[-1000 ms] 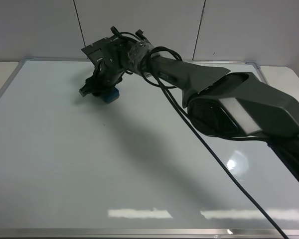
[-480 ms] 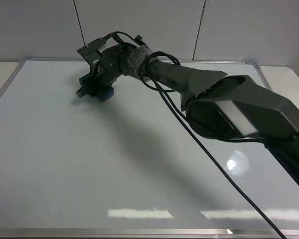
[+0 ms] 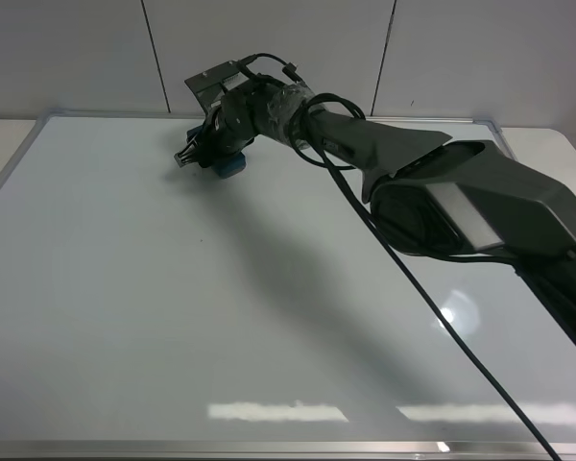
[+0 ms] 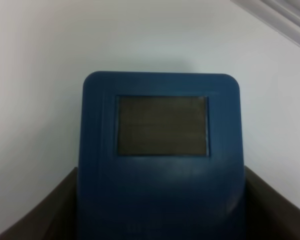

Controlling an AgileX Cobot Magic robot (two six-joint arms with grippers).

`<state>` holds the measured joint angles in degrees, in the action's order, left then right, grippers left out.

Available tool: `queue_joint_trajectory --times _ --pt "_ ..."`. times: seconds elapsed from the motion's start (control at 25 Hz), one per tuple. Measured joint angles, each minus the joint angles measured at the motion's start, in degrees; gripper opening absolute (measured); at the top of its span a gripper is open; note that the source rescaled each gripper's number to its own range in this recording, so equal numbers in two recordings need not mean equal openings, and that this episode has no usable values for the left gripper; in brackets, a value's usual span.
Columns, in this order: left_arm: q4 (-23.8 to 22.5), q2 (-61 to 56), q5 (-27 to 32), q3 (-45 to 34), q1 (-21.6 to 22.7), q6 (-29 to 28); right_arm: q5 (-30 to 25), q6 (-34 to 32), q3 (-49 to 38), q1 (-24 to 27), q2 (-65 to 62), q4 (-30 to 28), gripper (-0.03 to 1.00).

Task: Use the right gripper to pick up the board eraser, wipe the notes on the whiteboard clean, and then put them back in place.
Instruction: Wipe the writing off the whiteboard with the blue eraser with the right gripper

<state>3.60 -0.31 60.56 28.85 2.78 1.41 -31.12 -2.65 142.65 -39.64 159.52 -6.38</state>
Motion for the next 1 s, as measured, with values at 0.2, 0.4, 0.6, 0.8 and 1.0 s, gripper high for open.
queue_joint_trajectory --times 0.2,0.4,0.6,0.8,1.0 --pt "0.0 0.0 0.0 0.0 0.0 0.0 2.26 0.33 -0.36 -0.28 0.08 1.58 0.0" --pt "0.0 0.0 0.0 0.0 0.0 0.0 5.04 1.36 -0.55 -2.1 0.61 2.3 0.0" --pt "0.0 0.0 0.0 0.0 0.0 0.0 8.36 1.36 -0.66 -2.83 1.15 2.67 0.0" --pt "0.0 0.0 0.0 0.0 0.0 0.0 10.74 1.92 -1.13 -4.02 1.34 2.72 0.0" --pt "0.0 0.0 0.0 0.0 0.0 0.0 13.0 2.02 -1.13 -5.91 2.19 4.14 0.0"
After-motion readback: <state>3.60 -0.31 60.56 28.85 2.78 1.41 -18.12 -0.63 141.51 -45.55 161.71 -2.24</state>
